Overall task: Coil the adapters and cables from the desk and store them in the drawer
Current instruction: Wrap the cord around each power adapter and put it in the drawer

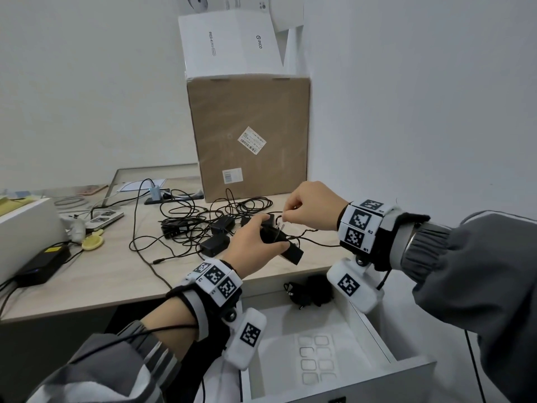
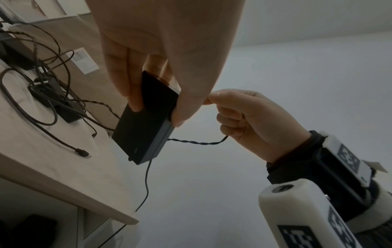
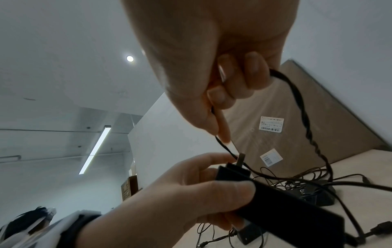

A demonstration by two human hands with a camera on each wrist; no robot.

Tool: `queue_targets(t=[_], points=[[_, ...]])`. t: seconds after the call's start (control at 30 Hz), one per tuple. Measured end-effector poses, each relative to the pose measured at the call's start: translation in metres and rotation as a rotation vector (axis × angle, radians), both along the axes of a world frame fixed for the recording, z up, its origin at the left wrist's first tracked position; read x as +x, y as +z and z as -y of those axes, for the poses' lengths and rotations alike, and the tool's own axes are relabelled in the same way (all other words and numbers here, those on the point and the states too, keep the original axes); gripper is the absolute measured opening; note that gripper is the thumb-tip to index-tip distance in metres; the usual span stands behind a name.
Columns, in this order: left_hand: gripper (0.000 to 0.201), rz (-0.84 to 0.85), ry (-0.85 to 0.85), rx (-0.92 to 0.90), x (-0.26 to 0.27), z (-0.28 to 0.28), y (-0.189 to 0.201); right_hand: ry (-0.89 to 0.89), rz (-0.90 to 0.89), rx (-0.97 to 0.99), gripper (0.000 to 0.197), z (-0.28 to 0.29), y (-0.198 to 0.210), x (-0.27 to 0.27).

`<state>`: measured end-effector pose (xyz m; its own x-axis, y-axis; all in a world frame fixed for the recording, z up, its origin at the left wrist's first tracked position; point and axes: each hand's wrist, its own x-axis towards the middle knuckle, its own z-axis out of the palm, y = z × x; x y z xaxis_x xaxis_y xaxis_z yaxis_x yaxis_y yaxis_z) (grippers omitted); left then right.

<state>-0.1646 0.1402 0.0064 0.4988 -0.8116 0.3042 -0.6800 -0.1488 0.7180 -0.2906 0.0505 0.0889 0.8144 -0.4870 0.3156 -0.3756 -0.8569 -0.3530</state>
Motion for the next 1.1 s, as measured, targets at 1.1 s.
queue_targets(t=[1.1], points=[[0.033, -0.471, -0.056, -0.250, 0.005, 0.005, -0.008, 0.121, 0.035, -0.119, 0.024, -0.007, -0.026, -0.004]])
